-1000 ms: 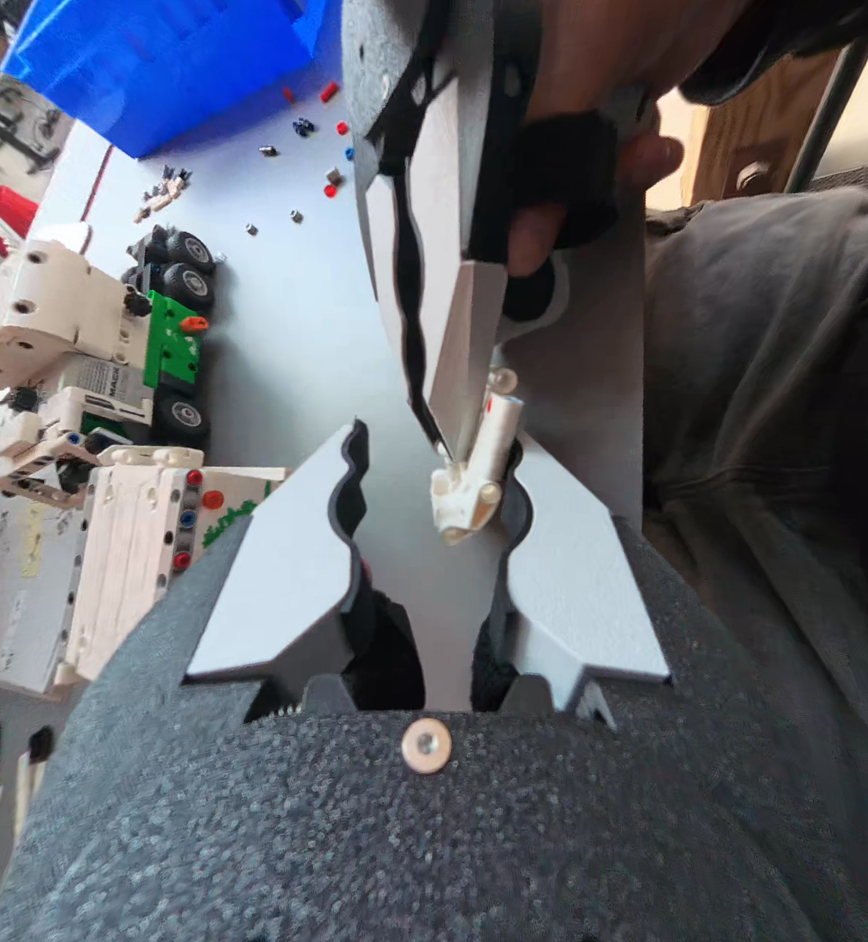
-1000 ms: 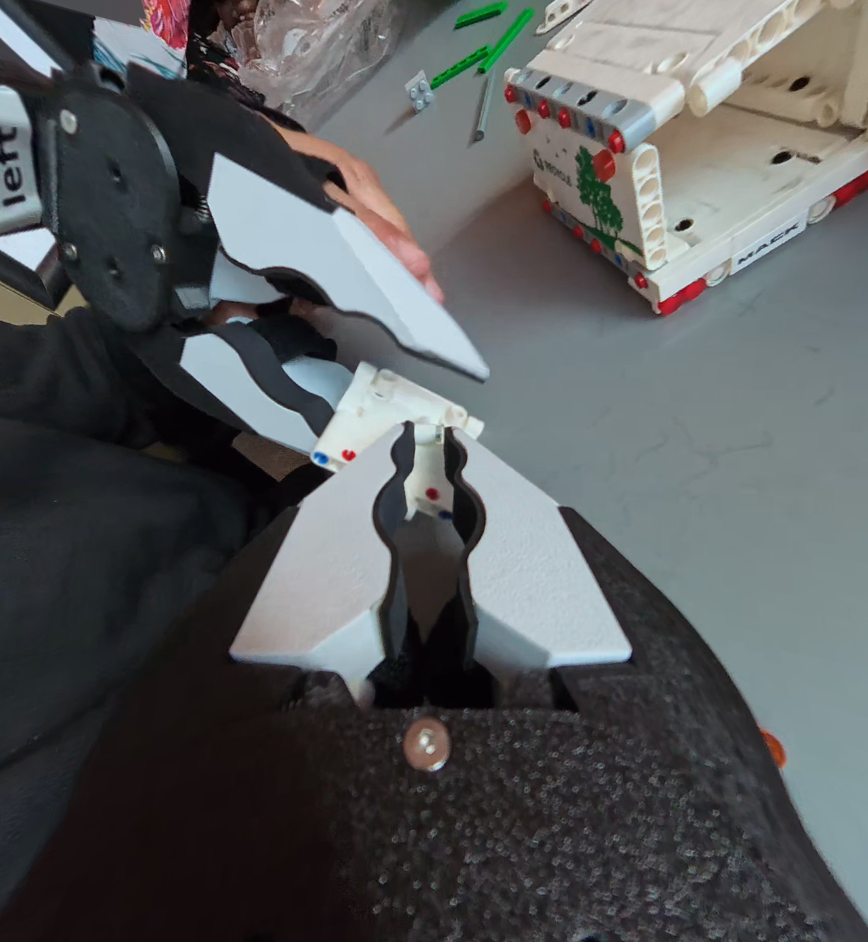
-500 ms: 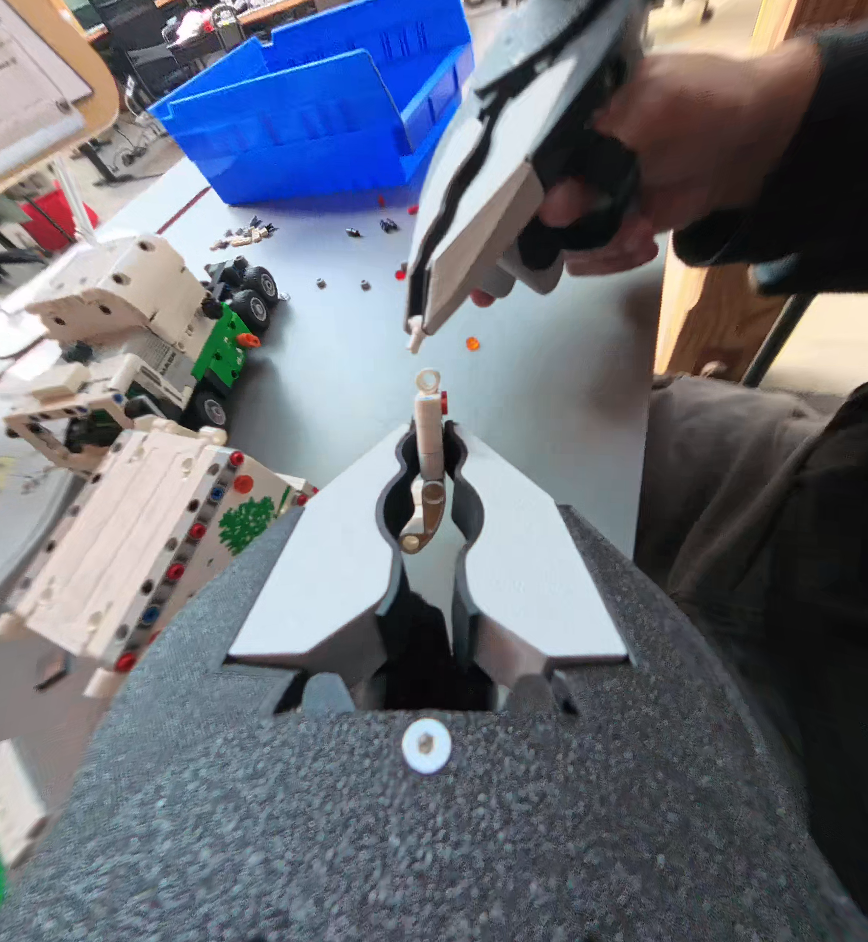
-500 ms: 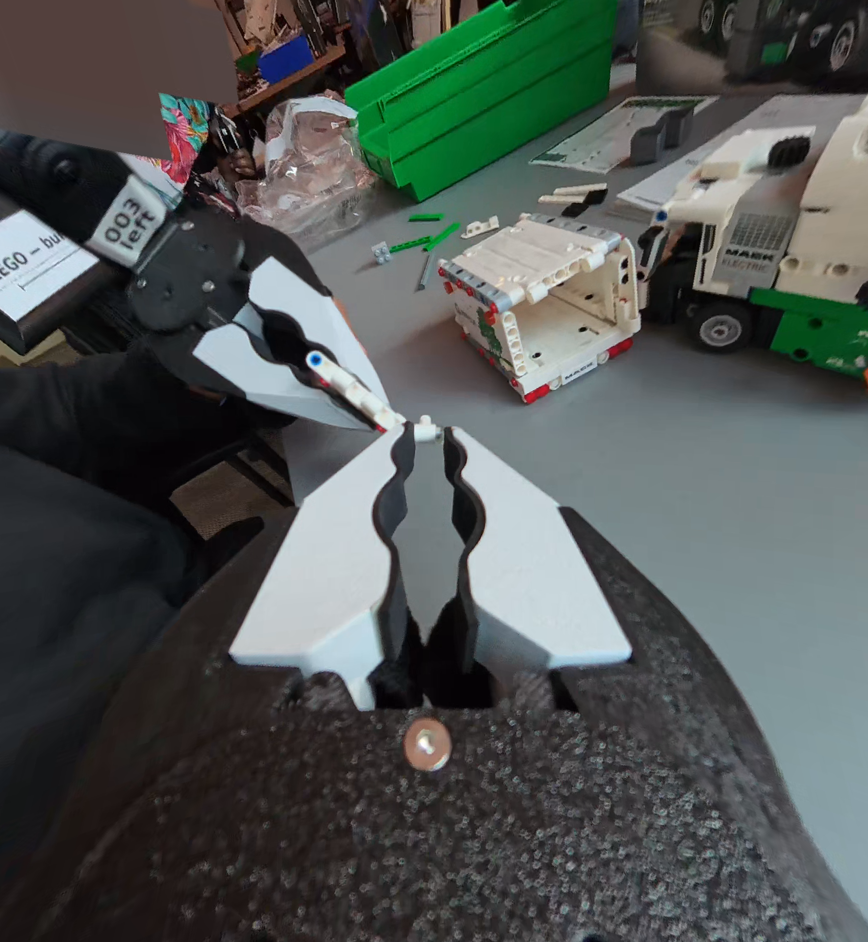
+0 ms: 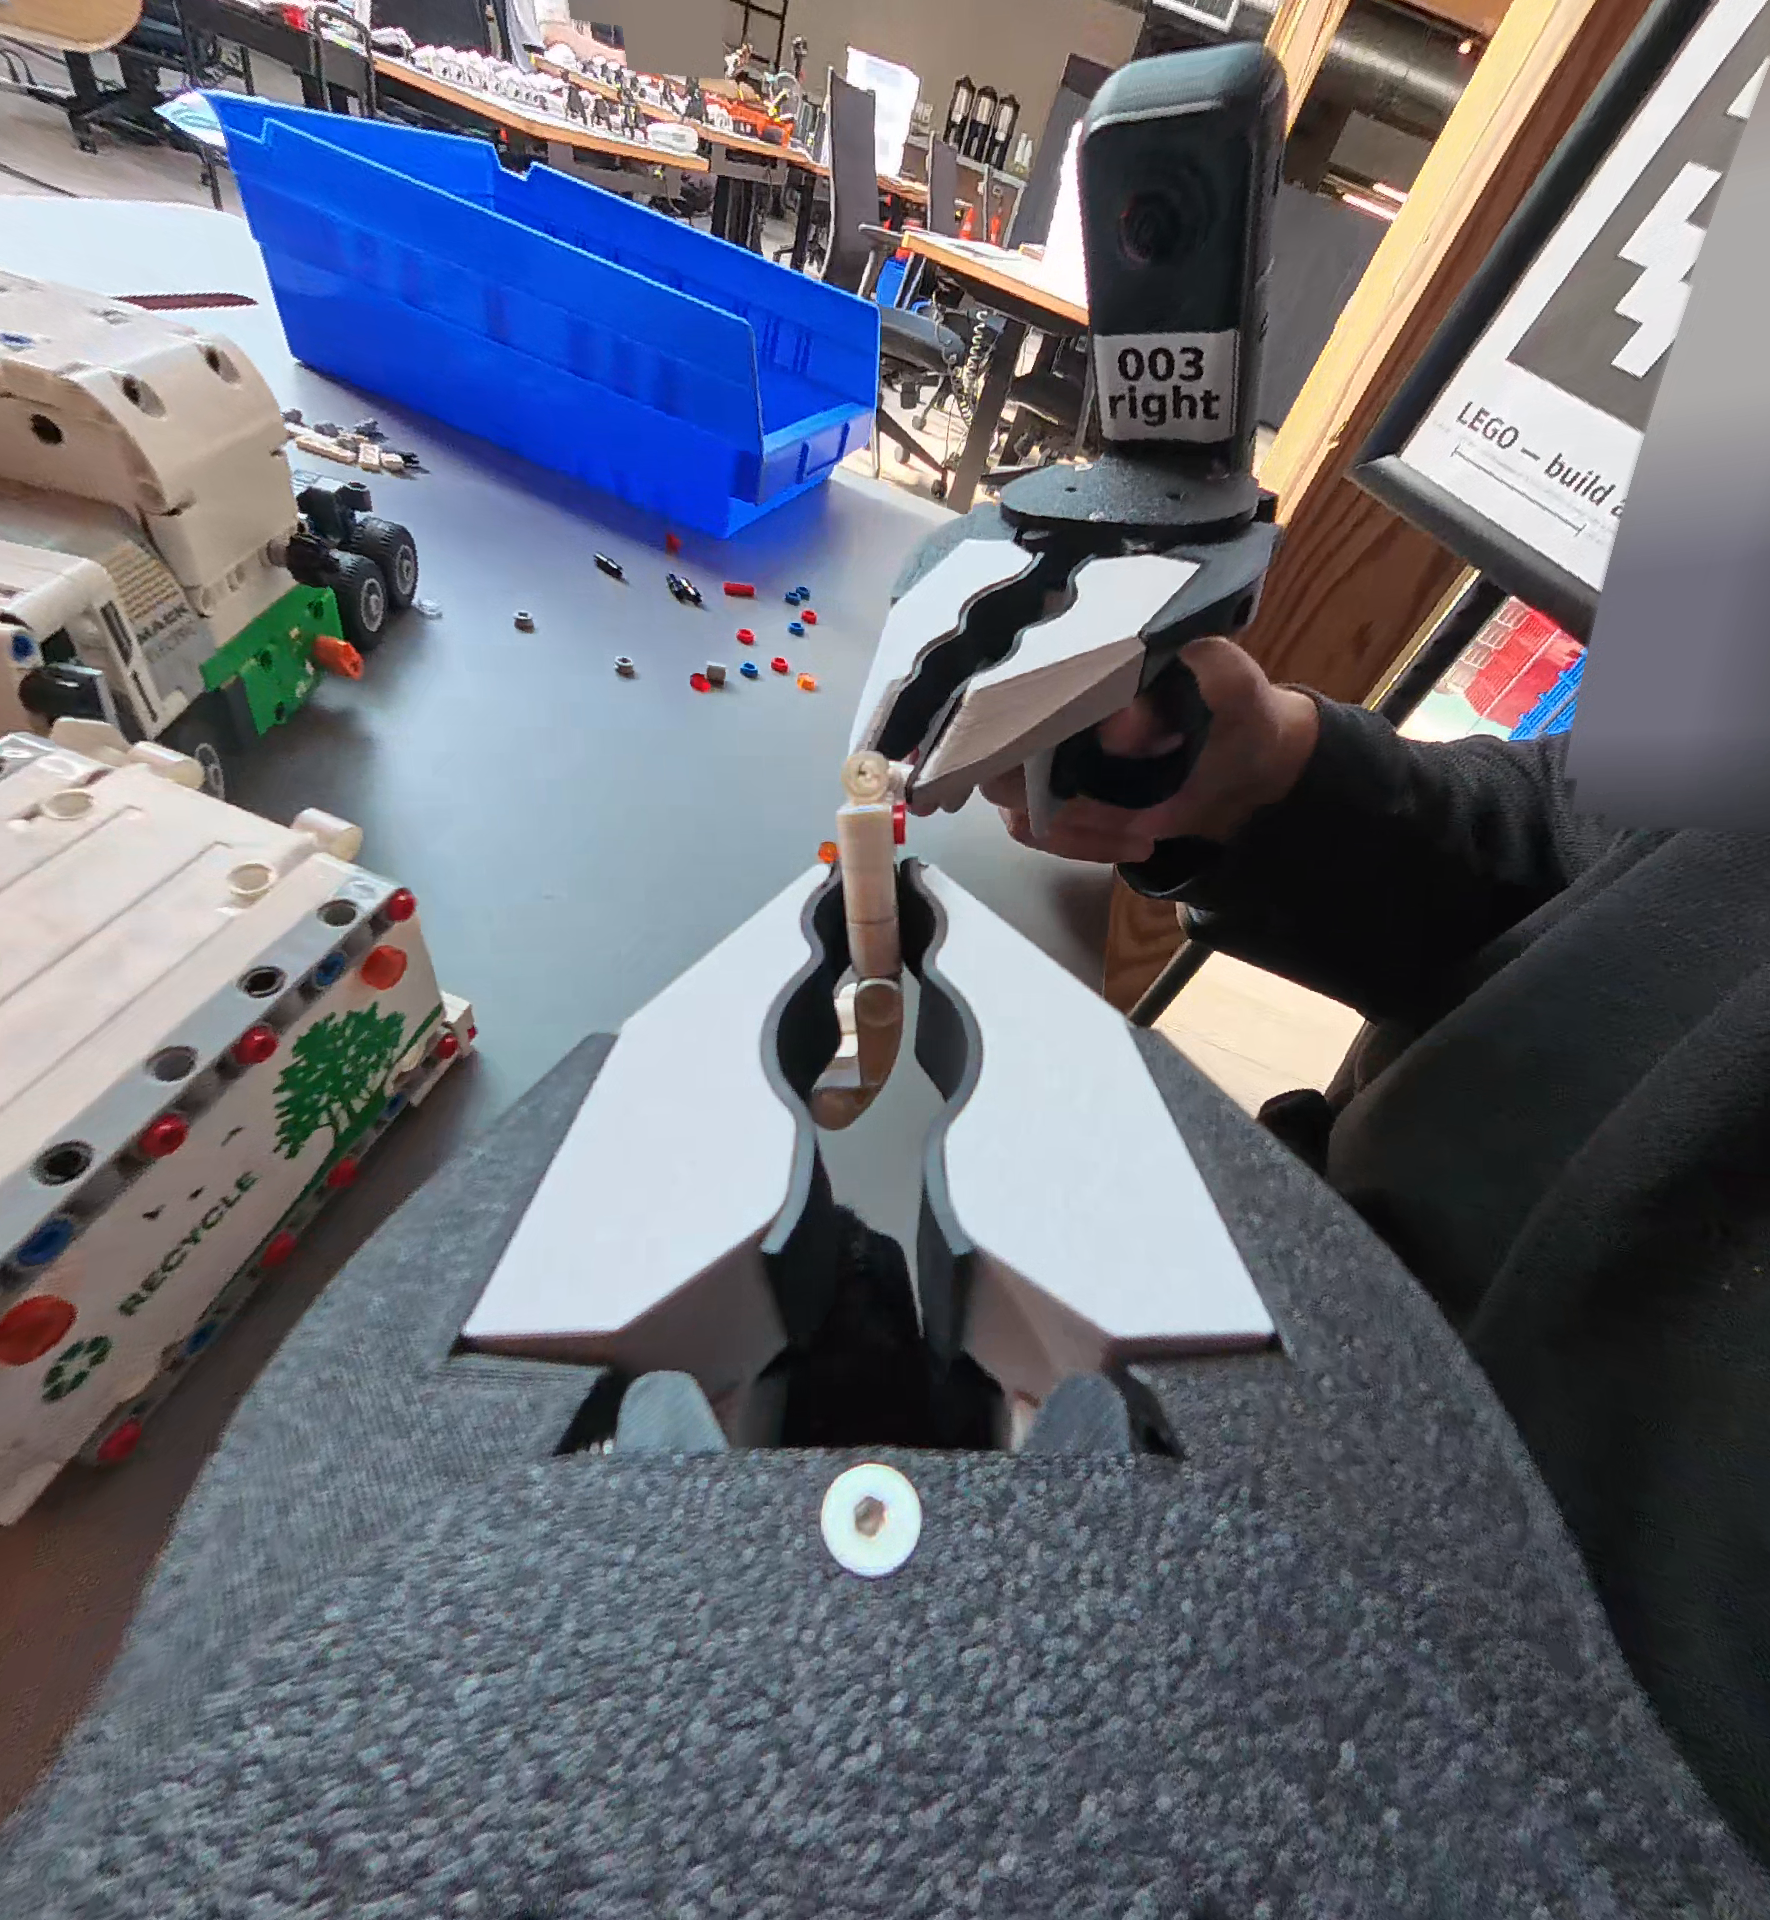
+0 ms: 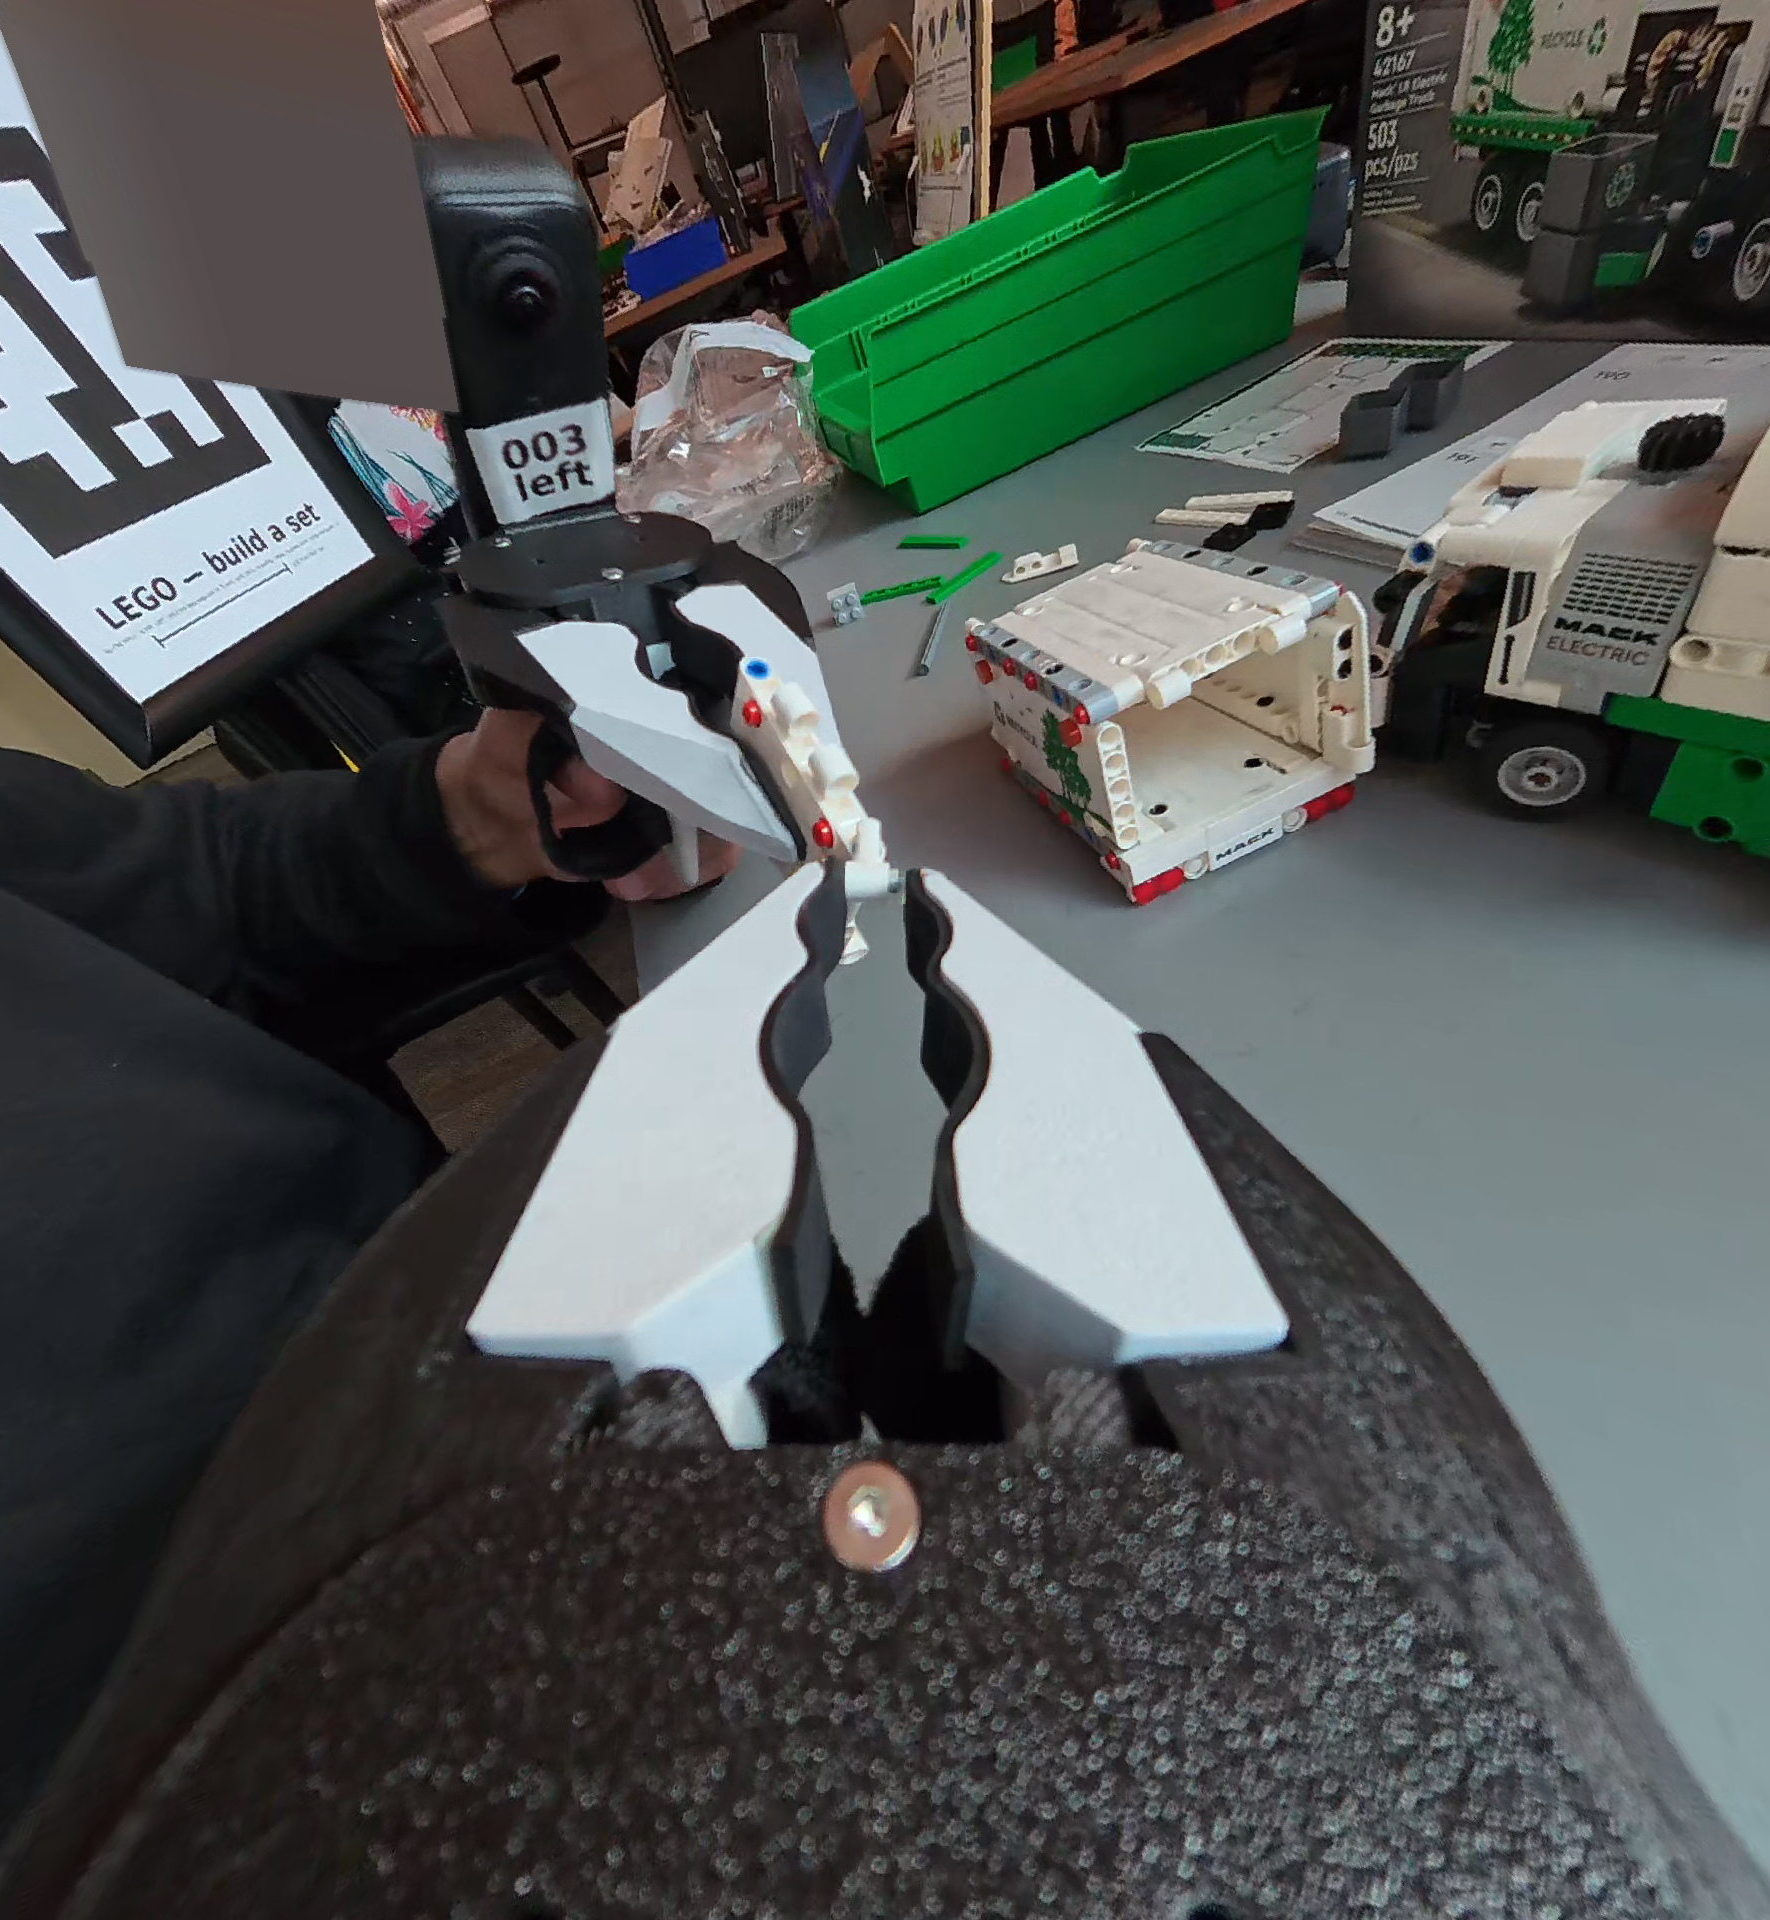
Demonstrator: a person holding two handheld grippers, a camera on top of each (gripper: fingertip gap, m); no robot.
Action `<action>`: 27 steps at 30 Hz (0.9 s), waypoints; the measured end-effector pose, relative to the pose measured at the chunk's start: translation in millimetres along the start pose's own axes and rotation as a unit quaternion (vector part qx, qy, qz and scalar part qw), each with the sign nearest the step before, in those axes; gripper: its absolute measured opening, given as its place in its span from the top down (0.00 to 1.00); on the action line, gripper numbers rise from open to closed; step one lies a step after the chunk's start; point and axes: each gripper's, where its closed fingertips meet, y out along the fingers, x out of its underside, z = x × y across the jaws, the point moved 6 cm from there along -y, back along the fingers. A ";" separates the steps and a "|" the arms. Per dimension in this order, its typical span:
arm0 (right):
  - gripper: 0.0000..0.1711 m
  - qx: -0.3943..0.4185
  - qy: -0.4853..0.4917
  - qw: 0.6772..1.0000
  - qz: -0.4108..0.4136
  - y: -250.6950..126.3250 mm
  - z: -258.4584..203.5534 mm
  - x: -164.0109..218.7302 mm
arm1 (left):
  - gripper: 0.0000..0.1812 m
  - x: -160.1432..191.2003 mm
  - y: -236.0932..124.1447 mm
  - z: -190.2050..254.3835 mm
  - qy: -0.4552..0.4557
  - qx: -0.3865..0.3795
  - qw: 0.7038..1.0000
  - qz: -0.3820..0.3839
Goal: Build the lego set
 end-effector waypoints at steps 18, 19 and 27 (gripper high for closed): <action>0.95 0.003 0.160 0.986 0.049 16.8 -0.3 13.8 | 0.97 11.5 17.1 -0.5 0.301 -0.247 0.920 -0.054; 0.95 0.007 0.162 0.985 0.049 16.5 0.7 14.2 | 0.97 12.0 17.9 -0.7 0.304 -0.253 0.917 -0.057; 0.95 0.021 0.182 0.982 0.046 14.3 5.8 17.3 | 0.97 15.5 25.9 -1.5 0.317 -0.285 0.901 -0.078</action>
